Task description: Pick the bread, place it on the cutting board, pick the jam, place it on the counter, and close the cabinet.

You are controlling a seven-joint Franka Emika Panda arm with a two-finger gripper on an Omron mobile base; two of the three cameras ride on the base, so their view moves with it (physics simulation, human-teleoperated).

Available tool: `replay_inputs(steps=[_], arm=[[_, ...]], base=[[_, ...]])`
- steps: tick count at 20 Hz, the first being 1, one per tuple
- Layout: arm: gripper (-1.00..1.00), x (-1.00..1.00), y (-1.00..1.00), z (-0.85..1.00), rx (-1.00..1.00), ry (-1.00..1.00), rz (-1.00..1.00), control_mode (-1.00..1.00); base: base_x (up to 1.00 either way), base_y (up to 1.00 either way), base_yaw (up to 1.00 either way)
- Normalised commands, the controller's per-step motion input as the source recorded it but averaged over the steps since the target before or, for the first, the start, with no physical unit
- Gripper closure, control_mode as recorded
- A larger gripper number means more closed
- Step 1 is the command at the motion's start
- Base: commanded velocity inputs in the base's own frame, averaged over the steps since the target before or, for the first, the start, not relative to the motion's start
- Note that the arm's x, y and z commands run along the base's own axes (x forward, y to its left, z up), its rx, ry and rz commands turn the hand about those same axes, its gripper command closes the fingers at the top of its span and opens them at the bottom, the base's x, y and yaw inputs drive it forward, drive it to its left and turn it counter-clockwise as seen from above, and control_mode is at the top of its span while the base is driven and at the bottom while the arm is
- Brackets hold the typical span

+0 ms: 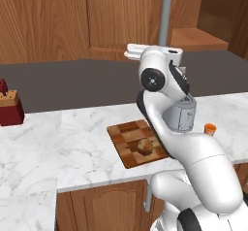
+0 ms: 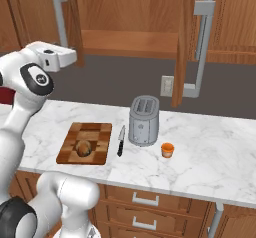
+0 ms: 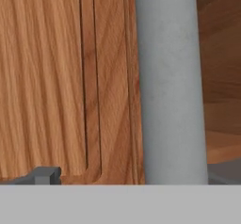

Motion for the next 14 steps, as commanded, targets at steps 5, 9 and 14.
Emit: replay_inputs(steps=[5, 9, 14], arm=[[-1.0, 0.37, -0.05, 0.0, 0.0, 0.0, 0.1, -1.0], [-1.0, 0.32, -0.05, 0.0, 0.0, 0.0, 0.11, -1.0], [-1.0, 0.26, -0.14, 0.0, 0.0, 0.0, 0.08, -1.0]], base=[[0.0, 0.0, 0.0], [0.0, 0.0, 0.0], [0.0, 0.0, 0.0]])
